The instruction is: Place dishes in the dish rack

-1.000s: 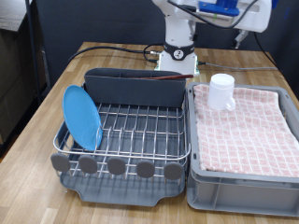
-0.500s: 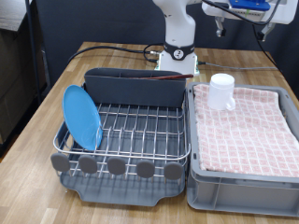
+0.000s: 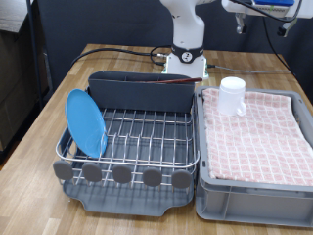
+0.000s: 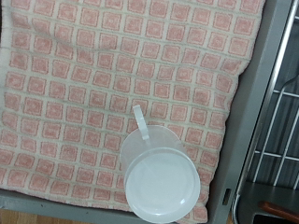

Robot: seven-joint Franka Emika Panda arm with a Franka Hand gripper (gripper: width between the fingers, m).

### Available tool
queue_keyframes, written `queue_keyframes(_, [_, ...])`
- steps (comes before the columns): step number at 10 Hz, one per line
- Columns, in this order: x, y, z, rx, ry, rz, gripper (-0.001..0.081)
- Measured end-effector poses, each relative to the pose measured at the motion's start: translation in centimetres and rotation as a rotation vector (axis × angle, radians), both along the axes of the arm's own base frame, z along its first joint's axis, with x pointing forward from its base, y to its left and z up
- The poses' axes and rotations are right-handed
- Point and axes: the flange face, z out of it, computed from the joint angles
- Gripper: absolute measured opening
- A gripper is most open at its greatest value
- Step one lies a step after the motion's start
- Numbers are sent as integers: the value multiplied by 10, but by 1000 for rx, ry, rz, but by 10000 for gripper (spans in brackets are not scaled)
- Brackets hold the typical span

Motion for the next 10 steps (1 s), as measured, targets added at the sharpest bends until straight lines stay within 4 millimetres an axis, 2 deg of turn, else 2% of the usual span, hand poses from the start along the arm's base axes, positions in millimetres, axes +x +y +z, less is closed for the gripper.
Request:
queue_keyframes(2, [0, 2, 1, -1, 5, 5, 803])
queue_keyframes(4, [1, 1, -9, -61, 115, 83, 803])
queue_keyframes(7, [17, 19, -47, -108, 173, 204, 803])
queue_keyframes(10, [22, 36, -73, -116, 186, 226, 803])
